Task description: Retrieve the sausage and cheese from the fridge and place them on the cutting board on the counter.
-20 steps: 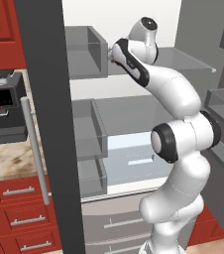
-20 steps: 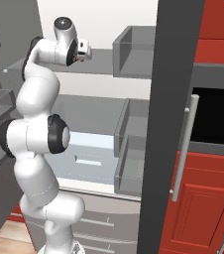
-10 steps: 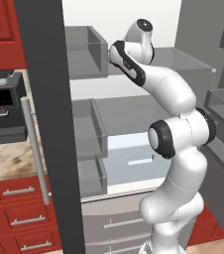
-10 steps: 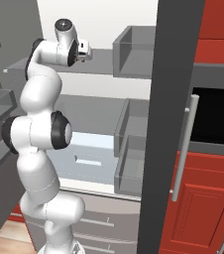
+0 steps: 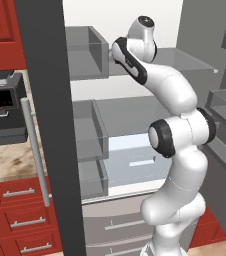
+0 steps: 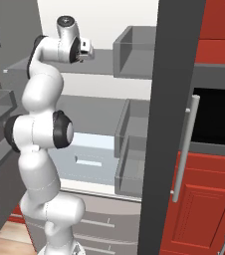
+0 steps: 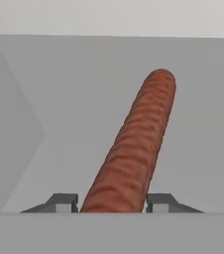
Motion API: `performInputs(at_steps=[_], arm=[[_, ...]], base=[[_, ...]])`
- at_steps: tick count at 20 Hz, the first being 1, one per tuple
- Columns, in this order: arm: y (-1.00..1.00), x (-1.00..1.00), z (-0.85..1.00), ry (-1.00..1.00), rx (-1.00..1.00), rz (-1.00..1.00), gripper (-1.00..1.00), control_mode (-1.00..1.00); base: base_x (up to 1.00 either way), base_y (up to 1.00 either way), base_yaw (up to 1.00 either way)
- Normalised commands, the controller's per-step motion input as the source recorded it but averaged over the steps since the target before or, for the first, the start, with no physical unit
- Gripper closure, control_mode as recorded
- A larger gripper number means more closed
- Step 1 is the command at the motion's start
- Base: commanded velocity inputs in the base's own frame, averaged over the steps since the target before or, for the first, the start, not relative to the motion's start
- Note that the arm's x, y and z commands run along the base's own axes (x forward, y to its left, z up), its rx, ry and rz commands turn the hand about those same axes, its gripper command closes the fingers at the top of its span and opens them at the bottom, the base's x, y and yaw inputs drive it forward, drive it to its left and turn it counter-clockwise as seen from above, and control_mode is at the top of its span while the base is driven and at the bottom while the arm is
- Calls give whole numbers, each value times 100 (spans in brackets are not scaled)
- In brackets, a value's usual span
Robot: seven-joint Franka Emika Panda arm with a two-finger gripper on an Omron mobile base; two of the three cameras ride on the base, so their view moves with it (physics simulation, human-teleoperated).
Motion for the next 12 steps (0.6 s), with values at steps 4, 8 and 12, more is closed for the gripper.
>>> performInputs(at_steps=[4,8,12], arm=[[-1,-7,-20,1,0,0,100,-100],[-2,-30,-16,0,0,0,100,-100],[0,-60,-19,-2,0,0,100,-100]], base=[[0,0,0],[0,0,0],[0,0,0]])
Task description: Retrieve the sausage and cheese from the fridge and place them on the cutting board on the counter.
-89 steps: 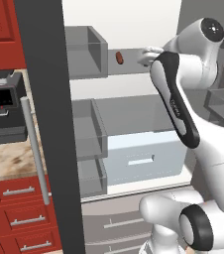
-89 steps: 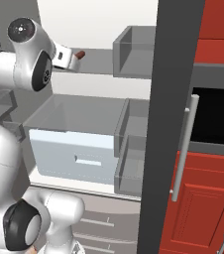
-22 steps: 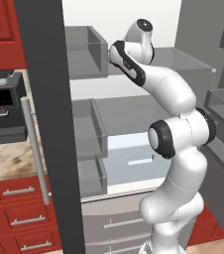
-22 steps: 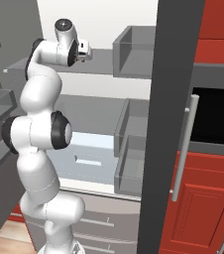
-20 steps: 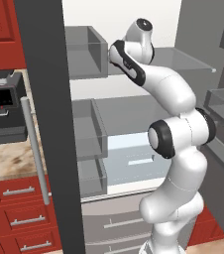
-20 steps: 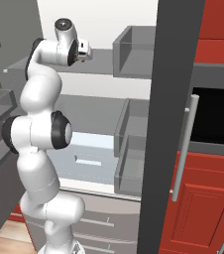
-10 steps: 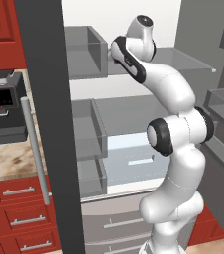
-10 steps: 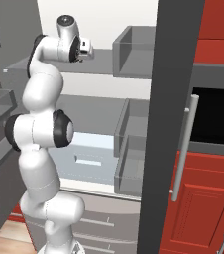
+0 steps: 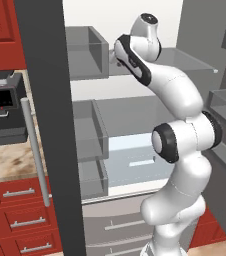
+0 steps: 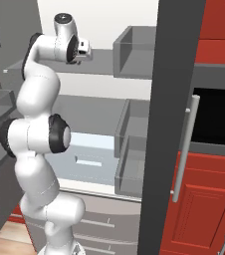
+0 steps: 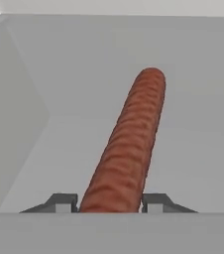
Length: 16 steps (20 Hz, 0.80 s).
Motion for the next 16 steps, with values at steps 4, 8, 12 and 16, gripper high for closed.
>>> performInputs(at_steps=[4,8,12,16], arm=[[0,-76,-20,-11,0,0,100,-100],[0,-86,-20,-16,0,0,100,-100],[-3,-93,-13,-15,0,0,100,-100],[-4,-93,1,0,4,0,100,-100]], base=[[0,0,0],[0,0,0],[0,0,0],[0,0,0]])
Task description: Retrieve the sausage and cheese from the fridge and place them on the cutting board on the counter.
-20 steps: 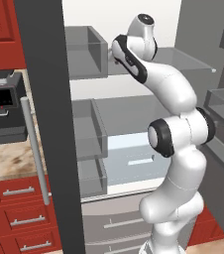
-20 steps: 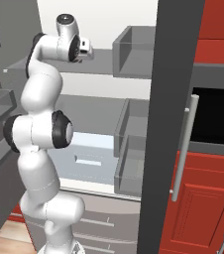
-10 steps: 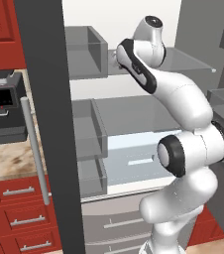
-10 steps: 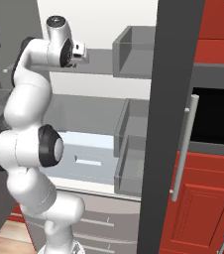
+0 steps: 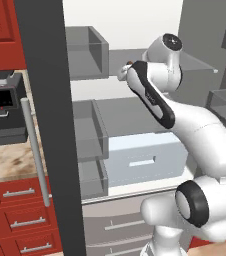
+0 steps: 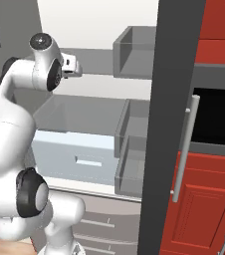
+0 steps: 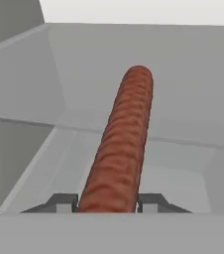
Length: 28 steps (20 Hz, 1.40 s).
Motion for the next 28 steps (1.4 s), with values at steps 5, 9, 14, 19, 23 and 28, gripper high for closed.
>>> performInputs(at_steps=[5,9,14,19,23,28], arm=[[-6,-94,2,-2,6,0,100,-100],[-1,-94,0,-5,2,-1,100,-100],[0,-92,-11,-1,0,-9,100,-100],[-13,-80,-17,10,0,-14,100,-100],[-30,-79,-25,11,2,-9,100,-100],[-28,-72,-32,13,3,-3,100,-100]], base=[[0,0,0],[0,0,0],[0,0,0],[0,0,0],[0,0,0],[0,0,0]])
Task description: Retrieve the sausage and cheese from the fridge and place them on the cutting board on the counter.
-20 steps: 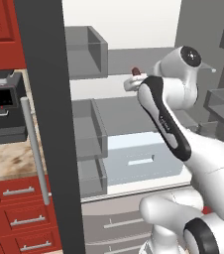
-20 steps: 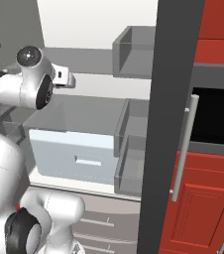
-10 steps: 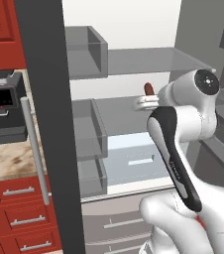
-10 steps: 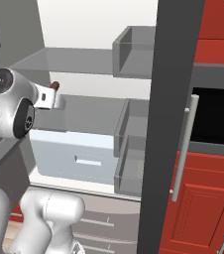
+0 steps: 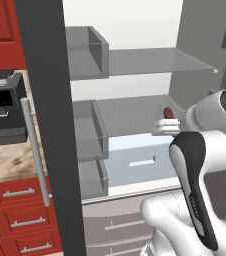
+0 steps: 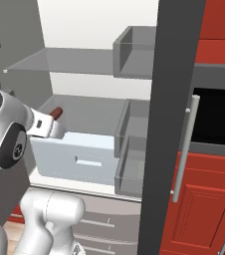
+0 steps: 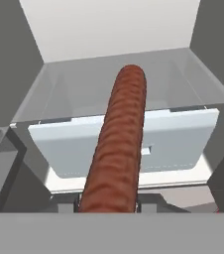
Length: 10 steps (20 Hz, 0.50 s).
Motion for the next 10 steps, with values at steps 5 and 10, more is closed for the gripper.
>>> performInputs(at_steps=[5,10], arm=[[-21,-54,-36,21,0,0,100,-100],[-3,-16,-15,12,0,-1,100,-100]], base=[[0,0,0],[0,0,0]])
